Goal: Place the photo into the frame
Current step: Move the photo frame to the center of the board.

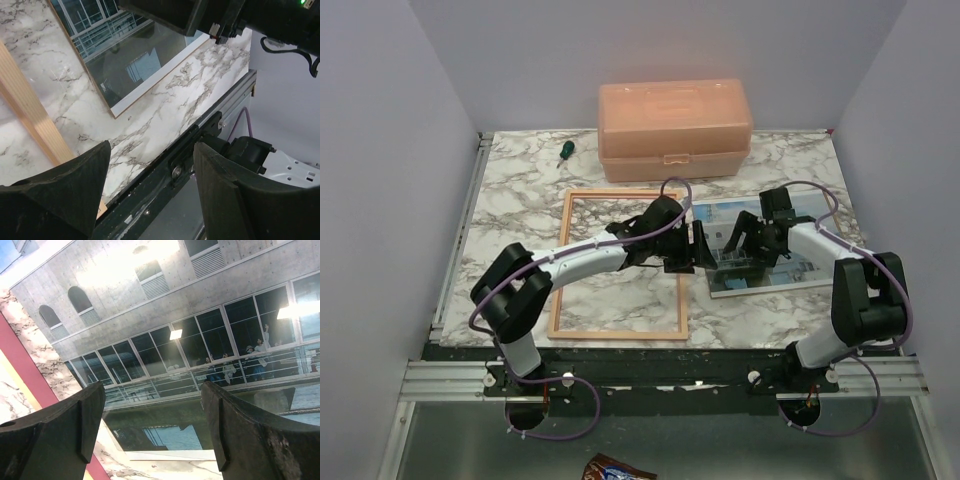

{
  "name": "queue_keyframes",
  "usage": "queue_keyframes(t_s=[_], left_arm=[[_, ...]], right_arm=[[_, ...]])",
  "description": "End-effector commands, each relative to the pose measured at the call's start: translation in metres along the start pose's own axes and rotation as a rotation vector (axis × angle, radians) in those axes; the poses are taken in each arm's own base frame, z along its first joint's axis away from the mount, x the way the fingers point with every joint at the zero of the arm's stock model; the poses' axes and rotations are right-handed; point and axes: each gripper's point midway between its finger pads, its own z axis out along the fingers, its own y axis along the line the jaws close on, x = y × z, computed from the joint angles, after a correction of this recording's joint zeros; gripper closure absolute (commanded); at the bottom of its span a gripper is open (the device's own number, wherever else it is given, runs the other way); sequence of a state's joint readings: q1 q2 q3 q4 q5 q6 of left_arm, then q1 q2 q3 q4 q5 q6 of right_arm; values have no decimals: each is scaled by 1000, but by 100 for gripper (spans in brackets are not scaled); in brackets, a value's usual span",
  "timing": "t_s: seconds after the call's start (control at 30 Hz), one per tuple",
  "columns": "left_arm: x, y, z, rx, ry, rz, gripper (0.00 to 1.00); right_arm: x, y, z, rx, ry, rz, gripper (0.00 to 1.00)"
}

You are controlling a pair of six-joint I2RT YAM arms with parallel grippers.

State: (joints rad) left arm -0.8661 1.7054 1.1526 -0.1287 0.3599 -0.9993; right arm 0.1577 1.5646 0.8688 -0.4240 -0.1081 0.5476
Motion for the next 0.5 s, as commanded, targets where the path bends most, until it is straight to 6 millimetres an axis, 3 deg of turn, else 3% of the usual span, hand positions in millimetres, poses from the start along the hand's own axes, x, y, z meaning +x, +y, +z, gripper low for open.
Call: queue_keyframes(t_s=[0.0, 0.23, 0.47], left_arm=[[-9, 1, 11, -28, -22, 2, 32], [-17, 11, 36, -95, -1, 1, 35], [-25, 49, 55, -294, 13, -15, 36]], right_arm=[[55, -16, 17, 7, 166, 13, 15], [55, -7, 11, -38, 160, 16, 15], [46, 1, 6, -60, 145, 15, 15]])
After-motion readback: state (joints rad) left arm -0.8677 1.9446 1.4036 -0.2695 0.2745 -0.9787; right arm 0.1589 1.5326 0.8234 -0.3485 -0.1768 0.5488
